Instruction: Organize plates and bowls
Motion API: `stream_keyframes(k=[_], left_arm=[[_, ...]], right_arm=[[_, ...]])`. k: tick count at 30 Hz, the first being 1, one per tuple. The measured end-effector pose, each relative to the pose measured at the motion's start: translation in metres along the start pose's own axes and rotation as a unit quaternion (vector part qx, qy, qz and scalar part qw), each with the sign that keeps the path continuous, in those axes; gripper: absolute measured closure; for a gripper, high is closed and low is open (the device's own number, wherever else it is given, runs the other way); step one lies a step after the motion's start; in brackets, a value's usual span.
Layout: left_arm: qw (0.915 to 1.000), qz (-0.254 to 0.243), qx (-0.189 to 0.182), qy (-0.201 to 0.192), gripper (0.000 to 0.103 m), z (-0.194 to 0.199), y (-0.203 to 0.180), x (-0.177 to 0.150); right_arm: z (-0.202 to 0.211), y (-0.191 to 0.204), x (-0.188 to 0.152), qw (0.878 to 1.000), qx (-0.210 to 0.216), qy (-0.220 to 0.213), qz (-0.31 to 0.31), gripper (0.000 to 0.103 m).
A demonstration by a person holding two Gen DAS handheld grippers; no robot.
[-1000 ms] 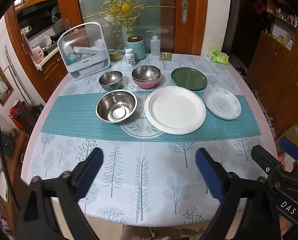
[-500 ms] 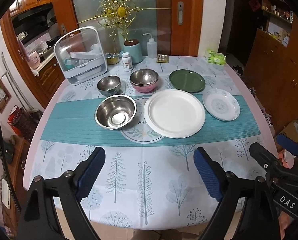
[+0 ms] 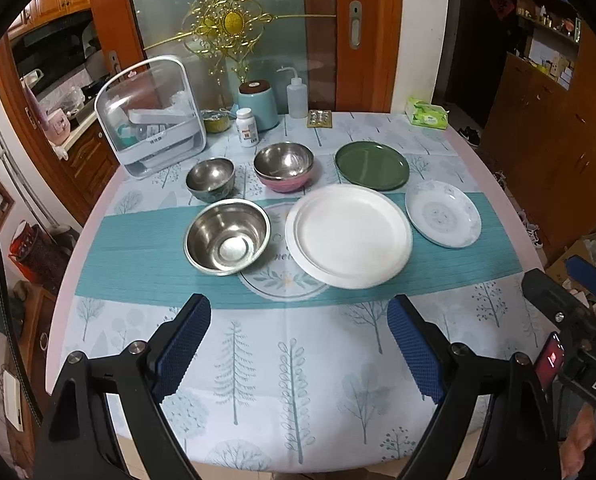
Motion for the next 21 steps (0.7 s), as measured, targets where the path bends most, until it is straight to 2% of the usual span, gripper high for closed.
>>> stream_keyframes(k=[9,16,21], left_arm=[[0.9999,-0.001,0.006,-0.010,0.014,-0.016,0.014,0.032],[0.9999,-0.002,-0.014,0.001,0.014,-0.037,0.019,0.056],[0.9993,-0.014,-0.032,0.015,0.014,-0.067,0.017,0.078]], right_arm=[[-0.011,0.003,0.020,1.000,-0.013,-0.003,0.010,0.016],[-0.021,0.003,0.040,1.000,-0.022,-0.007,0.010,0.016],[-0.034,-0.002,0.052,0.999,-0.037,-0.005,0.007,0.016]])
Point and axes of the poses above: each gripper's, at about its wrist camera, not at the fingertips, and z roughly against the way its jaws point, y to its left, x to its top, the point moved 3 cm from there along -z, roughly the way its jaws point, and after that the axes turned 8 degrees about z, right-handed, at the moved point
